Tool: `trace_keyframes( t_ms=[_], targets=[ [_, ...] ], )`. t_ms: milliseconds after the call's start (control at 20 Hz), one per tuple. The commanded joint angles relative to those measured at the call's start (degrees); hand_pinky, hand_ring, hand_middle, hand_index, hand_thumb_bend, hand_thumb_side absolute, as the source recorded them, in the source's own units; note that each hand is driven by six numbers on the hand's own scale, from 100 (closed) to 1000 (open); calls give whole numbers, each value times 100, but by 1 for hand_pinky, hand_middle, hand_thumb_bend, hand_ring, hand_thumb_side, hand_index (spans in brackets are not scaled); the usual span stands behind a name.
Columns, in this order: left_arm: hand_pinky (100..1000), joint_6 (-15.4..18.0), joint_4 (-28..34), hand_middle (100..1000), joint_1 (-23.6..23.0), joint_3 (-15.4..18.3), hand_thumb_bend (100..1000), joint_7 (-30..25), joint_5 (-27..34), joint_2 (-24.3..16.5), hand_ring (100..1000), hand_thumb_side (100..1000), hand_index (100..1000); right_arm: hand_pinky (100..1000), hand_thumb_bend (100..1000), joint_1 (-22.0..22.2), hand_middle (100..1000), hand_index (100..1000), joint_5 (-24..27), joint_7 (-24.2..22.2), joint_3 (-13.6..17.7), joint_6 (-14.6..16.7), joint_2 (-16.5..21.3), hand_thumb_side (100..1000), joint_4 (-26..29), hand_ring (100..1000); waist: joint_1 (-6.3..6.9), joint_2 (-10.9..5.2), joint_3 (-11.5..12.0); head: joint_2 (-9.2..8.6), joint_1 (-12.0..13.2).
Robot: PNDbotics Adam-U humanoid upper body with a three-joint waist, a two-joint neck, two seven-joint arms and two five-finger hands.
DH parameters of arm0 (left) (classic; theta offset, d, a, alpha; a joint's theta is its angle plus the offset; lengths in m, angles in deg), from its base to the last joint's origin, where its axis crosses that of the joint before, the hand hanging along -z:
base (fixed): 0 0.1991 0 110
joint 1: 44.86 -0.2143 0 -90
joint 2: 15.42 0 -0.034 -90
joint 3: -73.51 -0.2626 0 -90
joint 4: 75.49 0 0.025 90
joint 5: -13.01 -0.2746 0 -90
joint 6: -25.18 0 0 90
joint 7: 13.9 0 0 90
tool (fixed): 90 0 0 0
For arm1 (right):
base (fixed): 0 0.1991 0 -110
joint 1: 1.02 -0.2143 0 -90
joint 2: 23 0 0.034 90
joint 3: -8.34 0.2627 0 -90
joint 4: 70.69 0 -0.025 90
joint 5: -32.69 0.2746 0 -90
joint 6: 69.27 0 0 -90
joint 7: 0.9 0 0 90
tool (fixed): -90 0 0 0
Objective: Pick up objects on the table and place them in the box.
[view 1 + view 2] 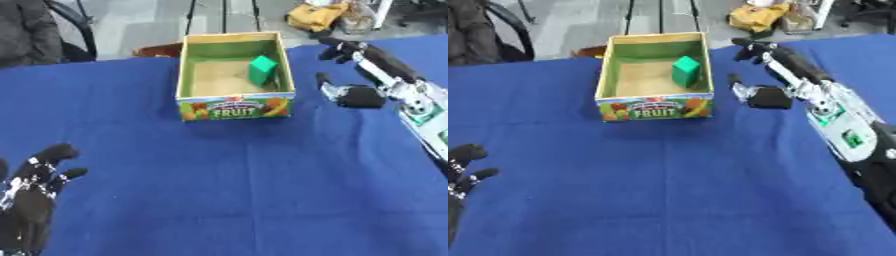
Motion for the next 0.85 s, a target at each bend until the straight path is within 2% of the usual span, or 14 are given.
trace_keyframes(
  t_ms=[50, 400, 850],
  targets=[
    [740, 14, 58, 670, -10, 71, 655, 40, -28, -24, 977, 1000, 781, 770, 100, 24, 733, 943, 216, 10, 99, -63, 212, 592, 274, 826, -10, -124, -35, 5, 48],
    [740, 30, 55, 668, -38, 68, 654, 24, -33, -18, 977, 1000, 779, 766, 100, 280, 723, 939, 445, 20, 186, -177, 188, 643, 441, 828, 17, -156, -90, 24, 126],
    [739, 41, 51, 666, -52, 62, 652, 4, -31, -24, 976, 1000, 778, 765, 100, 347, 722, 939, 471, -10, 188, -198, 145, 658, 416, 827, 21, -180, -94, 54, 105]
  ],
)
